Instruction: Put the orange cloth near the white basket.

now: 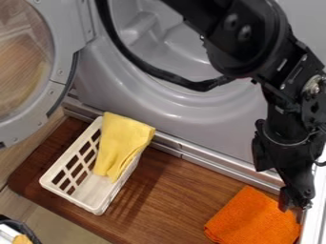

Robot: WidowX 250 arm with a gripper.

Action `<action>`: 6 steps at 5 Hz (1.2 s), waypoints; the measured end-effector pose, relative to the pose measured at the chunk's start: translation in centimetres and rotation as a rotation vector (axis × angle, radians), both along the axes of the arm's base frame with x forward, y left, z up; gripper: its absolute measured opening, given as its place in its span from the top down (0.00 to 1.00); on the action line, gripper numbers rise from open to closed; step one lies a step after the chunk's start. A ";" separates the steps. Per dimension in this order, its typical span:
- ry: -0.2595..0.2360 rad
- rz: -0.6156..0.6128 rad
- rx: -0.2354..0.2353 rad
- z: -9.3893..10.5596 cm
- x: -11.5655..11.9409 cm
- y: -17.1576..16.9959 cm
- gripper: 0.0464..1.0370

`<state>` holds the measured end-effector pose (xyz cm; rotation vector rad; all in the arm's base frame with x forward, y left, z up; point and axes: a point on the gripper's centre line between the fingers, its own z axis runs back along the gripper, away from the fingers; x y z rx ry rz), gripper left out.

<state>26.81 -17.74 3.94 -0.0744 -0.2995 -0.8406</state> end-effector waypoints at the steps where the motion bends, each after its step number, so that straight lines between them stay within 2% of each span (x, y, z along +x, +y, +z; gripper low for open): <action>1: 0.029 0.002 0.017 -1.0 -0.4 0.2 0.04; 2: 0.056 0.042 0.021 -2.1 -0.8 1.2 0.04; 3: 0.104 0.052 0.058 -3.7 -1.2 1.8 0.04; 4: 0.116 0.057 0.085 -4.6 -1.2 2.1 0.04; 5: 0.114 0.063 0.083 -5.7 -1.1 1.8 0.04; 6: 0.140 0.065 0.100 -7.9 -1.4 1.8 0.04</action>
